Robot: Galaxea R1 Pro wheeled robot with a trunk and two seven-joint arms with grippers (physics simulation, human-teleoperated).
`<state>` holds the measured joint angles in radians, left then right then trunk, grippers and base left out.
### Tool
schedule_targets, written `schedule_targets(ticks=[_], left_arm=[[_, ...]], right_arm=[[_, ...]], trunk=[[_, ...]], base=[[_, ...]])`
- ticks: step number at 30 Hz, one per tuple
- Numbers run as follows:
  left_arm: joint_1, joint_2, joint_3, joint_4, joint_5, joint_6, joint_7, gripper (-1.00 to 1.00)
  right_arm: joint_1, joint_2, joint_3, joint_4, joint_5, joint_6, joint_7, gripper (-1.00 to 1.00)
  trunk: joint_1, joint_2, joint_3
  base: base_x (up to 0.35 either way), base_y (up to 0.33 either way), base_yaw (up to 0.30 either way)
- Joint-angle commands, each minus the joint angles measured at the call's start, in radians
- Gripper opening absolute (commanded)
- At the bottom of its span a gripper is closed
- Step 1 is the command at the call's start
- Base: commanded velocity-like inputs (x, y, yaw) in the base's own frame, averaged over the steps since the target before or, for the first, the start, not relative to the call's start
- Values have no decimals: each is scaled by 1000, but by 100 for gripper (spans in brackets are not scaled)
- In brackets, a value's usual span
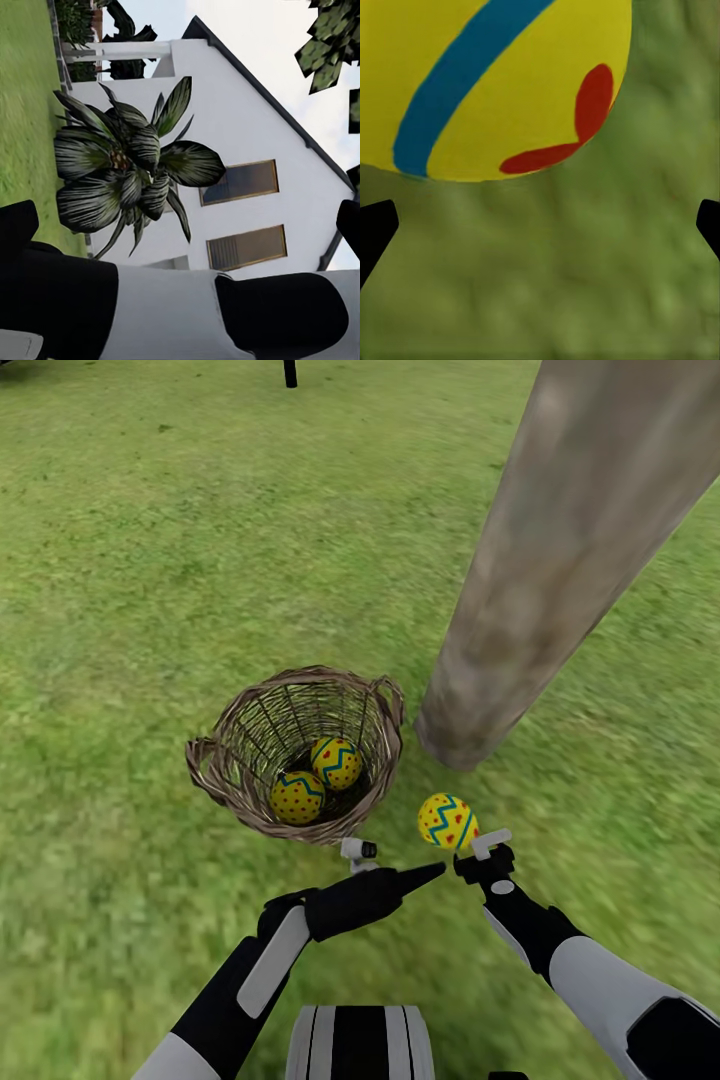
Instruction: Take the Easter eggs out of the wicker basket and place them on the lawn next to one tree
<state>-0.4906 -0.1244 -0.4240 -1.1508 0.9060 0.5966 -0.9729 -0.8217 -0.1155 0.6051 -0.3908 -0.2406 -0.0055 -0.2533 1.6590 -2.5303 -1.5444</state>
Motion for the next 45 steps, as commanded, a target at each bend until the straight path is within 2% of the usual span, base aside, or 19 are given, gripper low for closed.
schedule_targets(ticks=[1,5,19,22,25,33,34,37,38,41,45], left_arm=[[0,0,-1,0,12,7,0,100],[-1,0,-1,0,22,6,0,100],[-1,0,-1,0,22,9,2,100],[-1,0,-1,3,22,12,3,100],[-1,1,-1,1,22,14,3,100],[-1,-1,-2,-2,22,16,4,100],[-1,-1,-12,-3,25,17,4,100],[-1,0,-30,-23,89,18,5,100],[-1,1,-31,-28,98,25,5,100],[-1,1,-31,-43,107,80,5,100],[0,3,-32,-64,108,89,5,100]], right_arm=[[-1,-1,8,-1,-11,-1,-6,100],[-1,-1,8,-2,-10,-1,-6,100],[-1,-4,14,-12,-12,16,-1,100],[-1,-10,15,-12,-6,142,0,100],[0,-20,16,-10,-8,228,2,100],[1,-24,16,-4,-8,255,5,100],[1,-23,16,-5,-8,255,5,100],[1,-23,18,-5,-9,256,5,100],[1,-23,18,-5,-9,256,5,100],[1,-24,19,-5,-9,256,5,100],[1,-23,19,-5,-9,257,5,100]], trunk=[[0,0,-1],[-2,0,11],[-8,4,65],[-9,4,77],[-11,5,88],[-14,7,119],[-15,7,123],[-16,8,135],[-16,8,139],[-18,9,150],[-20,10,166]], base=[[0,0,0],[0,0,0],[0,0,0],[0,0,0],[0,0,0],[0,0,0],[0,0,0],[0,0,0],[0,0,0],[0,0,0],[0,0,0]])
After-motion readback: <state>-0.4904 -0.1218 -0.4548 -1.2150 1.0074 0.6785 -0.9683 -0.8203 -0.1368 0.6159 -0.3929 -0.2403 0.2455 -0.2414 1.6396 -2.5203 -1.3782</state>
